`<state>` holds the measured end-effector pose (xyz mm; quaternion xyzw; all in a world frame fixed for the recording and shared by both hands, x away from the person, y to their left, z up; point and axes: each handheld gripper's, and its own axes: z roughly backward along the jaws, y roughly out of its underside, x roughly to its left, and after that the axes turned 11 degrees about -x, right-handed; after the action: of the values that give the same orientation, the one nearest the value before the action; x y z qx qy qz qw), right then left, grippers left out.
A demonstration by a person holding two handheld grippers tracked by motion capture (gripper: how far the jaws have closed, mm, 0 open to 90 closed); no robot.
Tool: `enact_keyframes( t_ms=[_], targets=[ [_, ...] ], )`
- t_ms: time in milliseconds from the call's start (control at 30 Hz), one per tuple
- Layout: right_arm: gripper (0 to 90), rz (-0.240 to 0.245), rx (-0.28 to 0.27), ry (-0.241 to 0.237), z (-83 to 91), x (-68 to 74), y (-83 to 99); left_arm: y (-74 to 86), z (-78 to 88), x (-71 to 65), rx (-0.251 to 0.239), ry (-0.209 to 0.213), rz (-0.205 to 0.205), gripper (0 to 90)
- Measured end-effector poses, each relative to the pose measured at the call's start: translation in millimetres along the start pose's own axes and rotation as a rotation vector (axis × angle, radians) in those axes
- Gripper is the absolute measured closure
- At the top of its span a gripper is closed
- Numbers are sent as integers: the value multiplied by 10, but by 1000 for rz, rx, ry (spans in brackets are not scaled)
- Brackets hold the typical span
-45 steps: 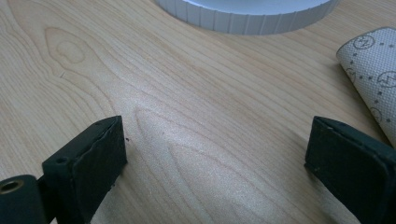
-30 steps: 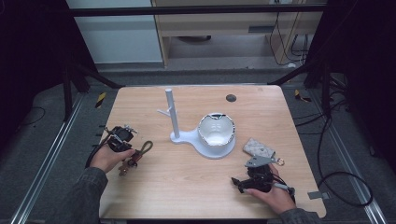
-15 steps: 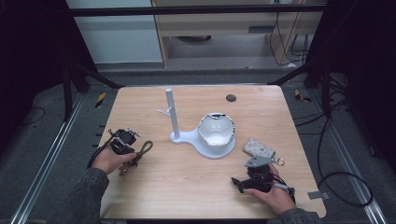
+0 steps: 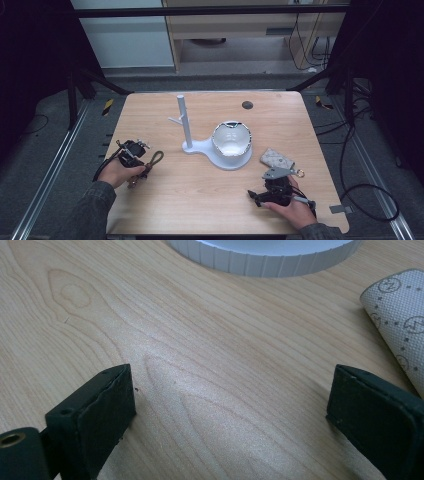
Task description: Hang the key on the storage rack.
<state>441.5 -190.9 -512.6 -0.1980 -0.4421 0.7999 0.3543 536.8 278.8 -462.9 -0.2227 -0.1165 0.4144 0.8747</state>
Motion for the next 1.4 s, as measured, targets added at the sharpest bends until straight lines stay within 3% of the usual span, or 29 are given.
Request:
enact_keyframes(
  t_ms=[233,433,467,500,533,600,667,700,733,767,800,933,1400],
  targets=[
    [52,0,0,0,0,0,0,0,24,0,-14,-3,-7,656],
    [52,1,0,0,0,-1,0,27,185,-41,-76,-22,-22,660],
    [52,1,0,0,0,-1,0,48,265,-70,-119,-21,-17,660],
    [52,1,0,0,0,-1,0,48,265,-70,-119,-21,-17,661],
    [52,1,0,0,0,-1,0,74,355,-108,-170,-17,-15,660],
    [52,0,0,0,0,0,0,86,405,-130,-194,-14,-15,660],
    [52,0,0,0,0,0,0,123,562,-226,-289,-8,-10,661],
    [52,0,0,0,0,0,0,123,562,-226,-289,-8,-10,661],
    [51,0,0,0,0,0,0,142,664,-293,-347,-12,-17,661],
    [51,0,0,0,0,0,0,142,664,-293,-347,-12,-17,661],
    [51,0,0,0,0,0,0,152,743,-355,-396,-12,-23,661],
    [51,0,0,-1,-1,-1,0,139,823,-439,-453,-19,-29,661],
    [49,-3,1,-2,-1,0,0,82,874,-554,-511,-36,-44,661]
  ],
)
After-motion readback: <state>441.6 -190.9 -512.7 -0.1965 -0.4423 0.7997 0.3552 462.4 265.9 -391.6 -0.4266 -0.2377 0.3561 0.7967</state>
